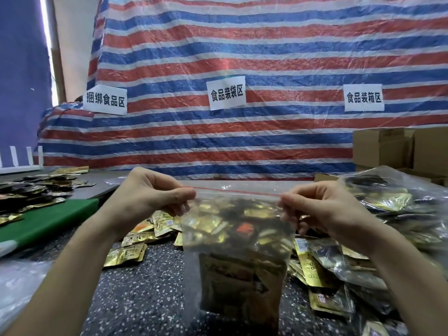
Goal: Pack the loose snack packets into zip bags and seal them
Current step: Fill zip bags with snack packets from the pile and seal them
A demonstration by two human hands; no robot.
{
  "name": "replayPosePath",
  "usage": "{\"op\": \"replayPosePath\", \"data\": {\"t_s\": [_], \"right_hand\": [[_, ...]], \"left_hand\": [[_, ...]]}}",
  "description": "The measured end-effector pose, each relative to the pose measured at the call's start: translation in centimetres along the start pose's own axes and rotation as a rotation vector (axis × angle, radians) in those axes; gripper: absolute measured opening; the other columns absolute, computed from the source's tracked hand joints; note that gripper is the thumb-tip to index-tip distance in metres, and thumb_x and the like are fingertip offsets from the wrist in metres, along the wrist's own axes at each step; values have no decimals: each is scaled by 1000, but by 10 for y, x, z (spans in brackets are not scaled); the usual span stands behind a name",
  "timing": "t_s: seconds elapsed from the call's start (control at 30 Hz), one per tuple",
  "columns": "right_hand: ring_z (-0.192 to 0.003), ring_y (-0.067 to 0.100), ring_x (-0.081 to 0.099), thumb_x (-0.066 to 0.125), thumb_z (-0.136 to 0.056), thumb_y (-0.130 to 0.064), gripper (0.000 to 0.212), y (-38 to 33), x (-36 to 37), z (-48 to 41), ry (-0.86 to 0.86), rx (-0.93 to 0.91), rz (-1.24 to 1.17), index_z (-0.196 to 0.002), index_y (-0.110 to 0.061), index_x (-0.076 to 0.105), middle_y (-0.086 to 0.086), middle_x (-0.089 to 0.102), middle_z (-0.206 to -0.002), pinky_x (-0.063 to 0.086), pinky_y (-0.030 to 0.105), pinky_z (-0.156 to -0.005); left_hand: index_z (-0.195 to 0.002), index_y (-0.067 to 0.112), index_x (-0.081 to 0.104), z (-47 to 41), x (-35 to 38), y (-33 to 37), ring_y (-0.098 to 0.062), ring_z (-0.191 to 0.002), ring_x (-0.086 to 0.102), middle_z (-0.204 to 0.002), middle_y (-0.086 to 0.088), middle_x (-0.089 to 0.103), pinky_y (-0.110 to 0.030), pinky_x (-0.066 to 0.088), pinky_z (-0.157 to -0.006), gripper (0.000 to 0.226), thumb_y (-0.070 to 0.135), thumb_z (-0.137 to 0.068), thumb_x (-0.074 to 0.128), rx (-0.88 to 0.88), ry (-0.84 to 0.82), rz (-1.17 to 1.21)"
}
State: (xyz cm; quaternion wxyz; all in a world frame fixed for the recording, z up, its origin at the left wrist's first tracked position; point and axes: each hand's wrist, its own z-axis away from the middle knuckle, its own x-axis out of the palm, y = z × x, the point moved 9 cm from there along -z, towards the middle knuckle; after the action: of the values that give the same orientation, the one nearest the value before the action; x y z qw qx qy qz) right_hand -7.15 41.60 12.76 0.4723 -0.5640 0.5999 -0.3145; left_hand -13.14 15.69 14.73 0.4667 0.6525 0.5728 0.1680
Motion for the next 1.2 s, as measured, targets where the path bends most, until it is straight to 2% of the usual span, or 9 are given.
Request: {"op": "replayPosePath", "data": {"t_s": [0.13, 0.3, 0.5, 0.57, 0.6, 0.7, 0.83, 1.03, 1.2], "right_hand": [[-56, 19, 62, 71, -77, -8, 11, 10, 2, 3, -74, 86, 6, -80, 0, 77, 19, 69, -74, 53, 22, -51], [-60, 21, 62, 73, -75, -14, 18, 7, 2, 2, -61, 76, 25, -85, 2, 75, 20, 70, -79, 53, 24, -52], [-58, 20, 57, 74, -72, -18, 17, 4, 7, 3, -63, 69, 26, -78, -3, 72, 18, 61, -71, 51, 25, -53], [-59, 21, 56, 71, -79, -11, 7, 2, 6, 2, -39, 35, 39, -74, -7, 70, 16, 59, -70, 50, 25, -53], [-59, 20, 55, 67, -84, -5, 13, 2, 3, 0, -7, 10, 48, -71, -8, 69, 16, 58, -69, 49, 25, -52], [-60, 20, 51, 58, -90, 4, 28, 2, -1, -4, 79, -42, 89, -66, -10, 66, 15, 55, -68, 46, 26, -54], [-60, 18, 50, 57, -91, 2, 24, 6, -5, -7, 137, -44, 117, -69, -6, 64, 13, 53, -69, 45, 26, -55], [-57, 16, 49, 56, -91, 2, 16, 9, -5, -8, 144, -22, 89, -76, 0, 62, 11, 52, -67, 44, 24, -51], [-55, 18, 49, 57, -91, 4, 18, 6, -1, -7, 139, -34, 82, -74, -1, 62, 11, 53, -64, 44, 24, -50]], "left_hand": [[-79, 3, 79, 0, -2, -13, -21, -63, 68, -72, -20, 72, -23, 55, -58, 45, 38, -54, 93, -60, -7, 37], [-82, 1, 79, -1, -3, -22, -20, -64, 68, -75, -20, 73, -23, 57, -60, 68, 50, -39, 97, -77, 19, 115], [-72, 6, 77, -3, 6, -6, -20, -65, 63, -70, -13, 69, -24, 55, -63, 52, 49, -49, 93, 39, -2, 127], [-71, 6, 76, -5, 9, -3, -19, -64, 62, -68, -12, 68, -24, 54, -64, 49, 48, -50, 93, 64, 0, 128], [-71, 6, 76, -5, 12, -3, -19, -64, 62, -68, -11, 68, -24, 54, -65, 48, 46, -52, 92, 66, -9, 125], [-76, 8, 76, -5, 17, -7, -18, -66, 62, -70, -9, 68, -22, 53, -64, 36, 39, -64, 88, 22, -49, 88], [-81, 8, 77, -3, 24, -17, -18, -67, 61, -75, -9, 70, -20, 53, -64, 25, 31, -74, 83, -66, -112, 39], [-88, 7, 78, -3, 26, -19, -14, -66, 61, -79, -9, 72, -21, 52, -64, 43, 45, -67, 82, -92, -125, 15], [-83, 5, 77, -2, 30, -16, -16, -66, 57, -74, -7, 70, -19, 48, -61, 30, 34, -75, 76, -65, -121, 13]]}}
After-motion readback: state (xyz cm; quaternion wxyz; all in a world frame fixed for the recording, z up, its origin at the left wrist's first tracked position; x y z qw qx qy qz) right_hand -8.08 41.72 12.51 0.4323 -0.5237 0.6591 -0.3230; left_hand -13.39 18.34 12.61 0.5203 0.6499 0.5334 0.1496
